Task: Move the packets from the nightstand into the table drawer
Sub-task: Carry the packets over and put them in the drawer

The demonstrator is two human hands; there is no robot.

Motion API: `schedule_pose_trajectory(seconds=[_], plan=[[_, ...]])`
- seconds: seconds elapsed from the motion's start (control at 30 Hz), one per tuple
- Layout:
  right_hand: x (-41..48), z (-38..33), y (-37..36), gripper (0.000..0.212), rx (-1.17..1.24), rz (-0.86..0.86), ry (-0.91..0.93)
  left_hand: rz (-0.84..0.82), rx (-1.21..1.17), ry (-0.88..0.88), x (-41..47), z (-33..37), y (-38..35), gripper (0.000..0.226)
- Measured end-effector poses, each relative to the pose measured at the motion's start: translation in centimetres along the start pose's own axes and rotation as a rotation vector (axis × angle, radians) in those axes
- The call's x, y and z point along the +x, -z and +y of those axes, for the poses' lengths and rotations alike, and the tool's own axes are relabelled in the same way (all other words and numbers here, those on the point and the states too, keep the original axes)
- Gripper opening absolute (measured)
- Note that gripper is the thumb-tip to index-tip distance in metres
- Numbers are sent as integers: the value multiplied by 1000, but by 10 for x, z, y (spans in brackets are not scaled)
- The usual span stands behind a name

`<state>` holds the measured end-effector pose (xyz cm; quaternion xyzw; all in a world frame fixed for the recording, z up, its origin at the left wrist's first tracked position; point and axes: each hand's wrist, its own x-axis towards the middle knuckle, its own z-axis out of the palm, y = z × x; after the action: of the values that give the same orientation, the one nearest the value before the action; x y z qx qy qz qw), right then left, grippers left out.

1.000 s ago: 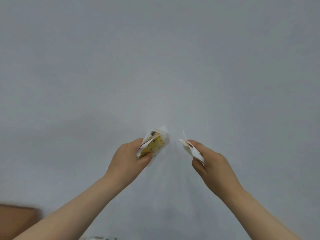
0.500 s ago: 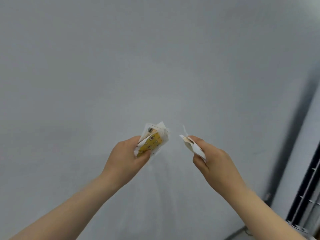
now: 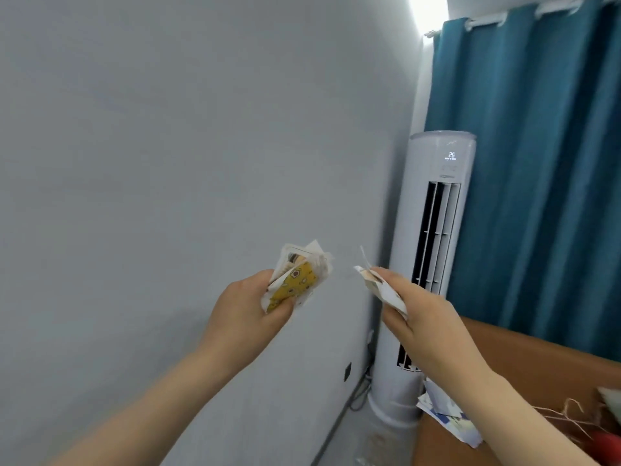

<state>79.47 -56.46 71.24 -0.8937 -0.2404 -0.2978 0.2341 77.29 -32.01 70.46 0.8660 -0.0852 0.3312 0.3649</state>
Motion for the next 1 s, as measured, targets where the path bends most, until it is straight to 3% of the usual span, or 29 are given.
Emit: schedule_pose_trajectory(seconds=[0.3,0.63,1.0], plan=[[-19,84,33,53,-260,69,-286,-246,-247,-177,71,25,-127,6],[-75,191,131,50,-458,178,-484,-401,-436,-313,83,146,-283,13],[-120,325,225,55,-540,171,-667,-485,-452,-435,94,266,-441,24]])
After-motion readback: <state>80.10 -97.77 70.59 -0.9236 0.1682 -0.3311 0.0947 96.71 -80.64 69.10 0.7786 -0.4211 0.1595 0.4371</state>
